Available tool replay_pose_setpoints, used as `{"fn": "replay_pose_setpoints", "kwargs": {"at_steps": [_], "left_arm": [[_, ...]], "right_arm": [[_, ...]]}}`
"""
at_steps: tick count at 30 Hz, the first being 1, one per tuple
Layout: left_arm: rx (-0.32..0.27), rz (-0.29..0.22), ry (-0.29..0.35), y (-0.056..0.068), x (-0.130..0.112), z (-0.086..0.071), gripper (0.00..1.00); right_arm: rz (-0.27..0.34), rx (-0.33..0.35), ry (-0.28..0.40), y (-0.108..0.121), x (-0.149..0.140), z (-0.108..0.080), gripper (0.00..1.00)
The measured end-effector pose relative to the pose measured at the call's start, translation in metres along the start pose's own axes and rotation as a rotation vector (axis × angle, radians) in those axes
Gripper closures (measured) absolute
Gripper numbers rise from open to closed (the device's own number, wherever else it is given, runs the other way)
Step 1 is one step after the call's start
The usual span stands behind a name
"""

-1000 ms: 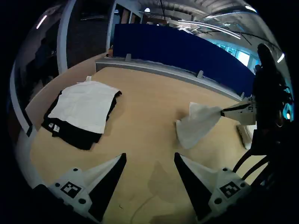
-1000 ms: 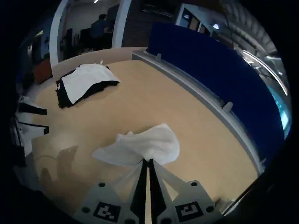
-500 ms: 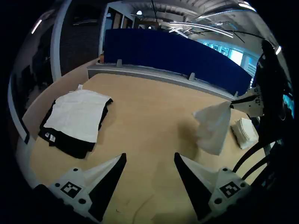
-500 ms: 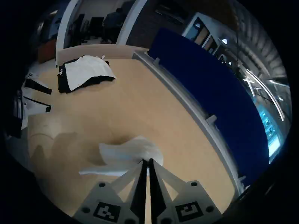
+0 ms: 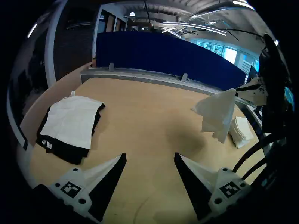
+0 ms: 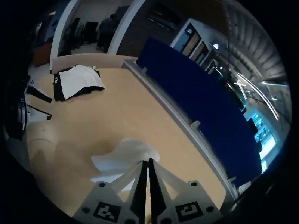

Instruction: Fold towel

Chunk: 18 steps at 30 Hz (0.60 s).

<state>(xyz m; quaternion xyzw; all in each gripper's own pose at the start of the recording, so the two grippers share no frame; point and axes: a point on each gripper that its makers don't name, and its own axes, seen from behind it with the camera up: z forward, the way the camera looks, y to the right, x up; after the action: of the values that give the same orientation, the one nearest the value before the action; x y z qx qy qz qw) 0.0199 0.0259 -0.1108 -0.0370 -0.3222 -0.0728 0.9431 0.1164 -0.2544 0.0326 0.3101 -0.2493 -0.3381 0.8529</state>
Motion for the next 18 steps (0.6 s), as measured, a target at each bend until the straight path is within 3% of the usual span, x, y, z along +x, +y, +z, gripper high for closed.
{"fn": "replay_pose_setpoints", "kwargs": {"at_steps": [18], "left_arm": [[-0.024, 0.029, 0.004, 0.013, 0.005, -0.003, 0.05]], "right_arm": [[0.089, -0.070, 0.055, 0.034, 0.005, -0.031, 0.96]]}}
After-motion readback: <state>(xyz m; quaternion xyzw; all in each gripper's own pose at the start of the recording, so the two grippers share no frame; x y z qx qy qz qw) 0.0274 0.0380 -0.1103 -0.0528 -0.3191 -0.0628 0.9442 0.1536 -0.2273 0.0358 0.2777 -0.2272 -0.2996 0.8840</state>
